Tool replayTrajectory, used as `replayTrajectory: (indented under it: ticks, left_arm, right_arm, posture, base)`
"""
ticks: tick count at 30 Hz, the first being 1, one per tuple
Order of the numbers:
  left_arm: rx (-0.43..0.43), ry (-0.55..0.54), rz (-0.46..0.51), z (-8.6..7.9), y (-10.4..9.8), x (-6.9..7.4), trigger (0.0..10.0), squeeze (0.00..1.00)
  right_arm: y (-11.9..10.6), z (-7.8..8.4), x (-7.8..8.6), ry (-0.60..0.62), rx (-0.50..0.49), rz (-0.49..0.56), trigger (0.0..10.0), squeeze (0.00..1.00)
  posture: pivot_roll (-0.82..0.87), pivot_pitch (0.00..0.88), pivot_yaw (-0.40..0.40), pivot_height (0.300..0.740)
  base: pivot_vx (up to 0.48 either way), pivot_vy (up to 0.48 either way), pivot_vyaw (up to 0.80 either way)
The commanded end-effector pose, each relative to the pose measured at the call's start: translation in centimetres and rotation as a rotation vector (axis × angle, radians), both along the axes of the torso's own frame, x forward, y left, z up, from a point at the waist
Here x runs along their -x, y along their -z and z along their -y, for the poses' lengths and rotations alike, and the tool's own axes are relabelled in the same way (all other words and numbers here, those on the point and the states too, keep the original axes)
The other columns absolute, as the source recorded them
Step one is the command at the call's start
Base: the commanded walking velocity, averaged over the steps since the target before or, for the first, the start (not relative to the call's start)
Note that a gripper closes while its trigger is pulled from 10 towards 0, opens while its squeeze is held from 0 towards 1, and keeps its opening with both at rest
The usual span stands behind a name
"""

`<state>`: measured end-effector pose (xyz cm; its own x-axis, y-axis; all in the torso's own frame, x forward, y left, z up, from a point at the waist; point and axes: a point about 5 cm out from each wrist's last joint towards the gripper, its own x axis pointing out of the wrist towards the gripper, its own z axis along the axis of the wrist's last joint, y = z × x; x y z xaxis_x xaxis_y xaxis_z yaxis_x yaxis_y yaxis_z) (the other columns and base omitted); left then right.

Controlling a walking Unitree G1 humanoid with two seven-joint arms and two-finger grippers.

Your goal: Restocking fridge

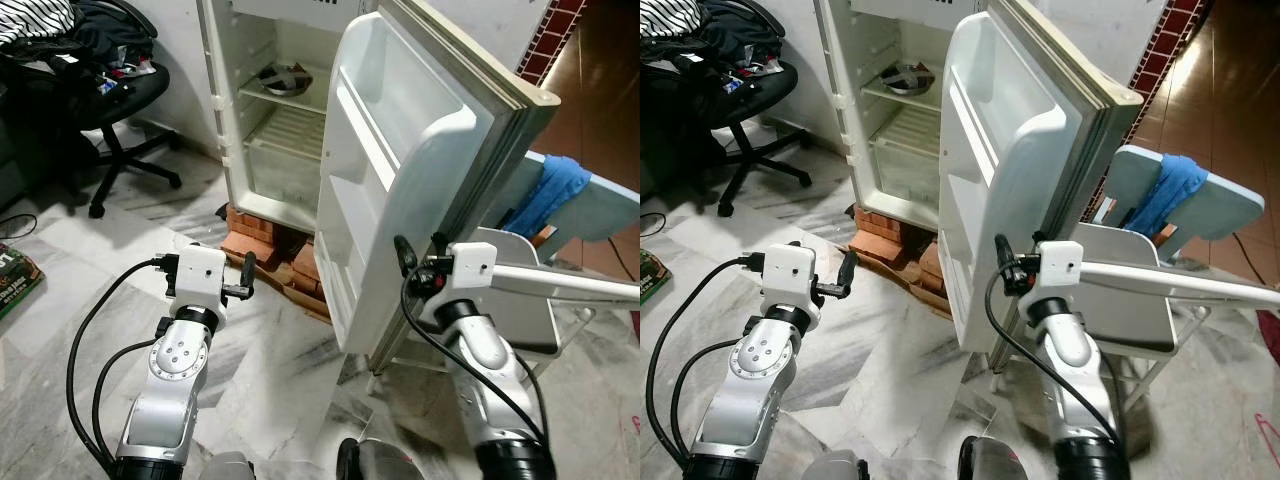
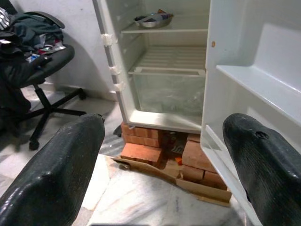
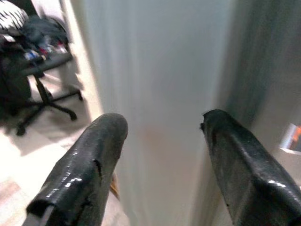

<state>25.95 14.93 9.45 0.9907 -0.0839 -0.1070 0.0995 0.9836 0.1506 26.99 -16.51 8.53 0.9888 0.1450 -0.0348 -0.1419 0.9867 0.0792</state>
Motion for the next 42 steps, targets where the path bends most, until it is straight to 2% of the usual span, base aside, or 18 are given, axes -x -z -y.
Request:
replayTrajectory:
  ticks: [1, 12, 13, 18, 22, 23, 24, 28, 29, 30, 33, 34, 35, 37, 39, 40, 41, 42]
  left_arm:
    - [-0.004, 0.004, -0.008, 0.0, 0.0, 0.2, 10.0, 0.00]
    - [-0.029, 0.014, -0.083, -1.1, 0.9, 1.7, 10.0, 0.00]
    - [-0.029, 0.016, -0.090, -1.1, 1.0, 1.9, 10.0, 0.00]
    - [-0.032, 0.022, -0.101, -1.2, 1.1, 2.1, 10.0, 0.00]
    - [-0.035, 0.027, -0.107, -1.3, 1.0, 2.2, 10.0, 0.00]
    - [-0.036, 0.028, -0.109, -1.3, 1.0, 2.2, 10.0, 0.00]
    - [-0.037, 0.029, -0.110, -1.3, 1.0, 2.3, 10.0, 0.00]
    - [-0.040, 0.032, -0.114, -1.4, 1.1, 2.3, 10.0, 0.00]
    - [-0.040, 0.032, -0.114, -1.4, 1.1, 2.3, 10.0, 0.00]
    - [-0.040, 0.035, -0.115, -1.4, 1.1, 2.3, 10.0, 0.00]
    - [-0.040, 0.043, -0.118, -1.3, 1.1, 2.3, 10.0, 0.00]
    - [-0.041, 0.047, -0.117, -1.2, 1.1, 2.2, 10.0, 0.00]
    - [-0.041, 0.047, -0.117, -1.2, 1.1, 2.2, 10.0, 0.00]
    - [-0.041, 0.049, -0.117, -1.2, 1.0, 2.2, 10.0, 0.00]
    - [-0.041, 0.050, -0.117, -1.2, 1.0, 2.2, 10.0, 0.00]
    - [-0.041, 0.051, -0.117, -1.3, 1.0, 2.3, 10.0, 0.00]
    - [-0.041, 0.052, -0.117, -1.3, 1.0, 2.3, 10.0, 0.00]
    - [-0.039, 0.056, -0.118, -1.2, 1.0, 2.4, 10.0, 0.00]
  right_arm:
    - [-0.4, 0.6, -0.1, 0.008, -0.005, 0.009, 10.0, 1.00]
    - [1.0, 3.6, 1.3, -0.036, 0.028, -0.083, 10.0, 1.00]
    - [1.2, 3.6, 1.6, -0.113, 0.008, -0.115, 10.0, 1.00]
    - [1.5, 4.5, 2.6, -0.268, 0.024, -0.200, 10.0, 1.00]
    - [0.9, 6.5, 2.9, -0.334, 0.059, -0.244, 10.0, 1.00]
    - [0.5, 7.5, 3.0, -0.341, 0.089, -0.250, 10.0, 1.00]
    - [0.2, 8.1, 3.1, -0.345, 0.108, -0.251, 10.0, 1.00]
    - [-1.9, 10.8, 2.3, -0.210, 0.124, -0.168, 10.0, 1.00]
    - [-1.9, 10.8, 2.3, -0.210, 0.124, -0.168, 10.0, 1.00]
    - [-3.3, 11.0, 1.8, -0.190, 0.089, -0.114, 10.0, 1.00]
    - [-5.0, 10.2, 1.1, -0.217, 0.046, -0.048, 10.0, 1.00]
    - [-5.6, 9.5, 0.6, -0.226, 0.029, -0.029, 10.0, 0.93]
    - [-5.6, 9.5, 0.6, -0.226, 0.029, -0.029, 10.0, 0.93]
    - [-6.9, 7.7, -0.3, -0.242, -0.082, 0.018, 10.0, 0.49]
    - [-7.6, 6.7, -0.6, -0.265, -0.163, 0.033, 10.0, 0.47]
    - [-8.2, 5.2, -0.3, -0.349, -0.251, 0.041, 10.0, 0.41]
    - [-8.9, 3.5, 0.4, -0.470, -0.331, 0.038, 10.0, 0.14]
    - [-9.8, 1.6, 1.7, -0.634, -0.402, 0.033, 10.0, 0.00]
  posture:
    - [0.08, 0.085, -0.028, 0.740]
    - [0.08, 0.090, -0.025, 0.740]
    - [0.08, 0.091, -0.025, 0.740]
    - [0.08, 0.092, -0.023, 0.740]
    - [0.07, 0.095, -0.020, 0.740]
    - [0.06, 0.095, -0.019, 0.740]
    - [0.06, 0.096, -0.017, 0.740]
    - [0.06, 0.098, -0.014, 0.740]
    - [0.06, 0.098, -0.014, 0.740]
    - [0.05, 0.100, -0.008, 0.740]
    - [0.05, 0.099, -0.006, 0.740]
    - [0.05, 0.098, -0.004, 0.740]
    - [0.05, 0.098, -0.004, 0.740]
    - [0.06, 0.097, -0.005, 0.740]
    - [0.06, 0.097, -0.005, 0.740]
    - [0.07, 0.096, -0.007, 0.740]
    - [0.07, 0.096, -0.007, 0.740]
    - [0.07, 0.097, -0.009, 0.740]
  base:
    - [0.000, 0.000, 0.00]
    - [0.000, 0.000, 0.00]
    - [0.000, 0.000, 0.00]
    - [0.000, 0.000, 0.00]
    - [0.000, 0.000, 0.00]
    - [0.000, 0.000, 0.00]
    - [0.000, 0.000, 0.00]
    - [0.000, 0.000, 0.00]
    - [0.000, 0.000, 0.00]
    - [0.000, 0.000, 0.00]
    - [0.000, 0.000, 0.00]
    - [0.000, 0.000, 0.00]
    - [0.000, 0.000, 0.00]
    - [0.000, 0.000, 0.00]
    - [0.000, 0.000, 0.00]
    - [0.000, 0.000, 0.00]
    - [0.000, 0.000, 0.00]
    - [0.000, 0.000, 0.00]
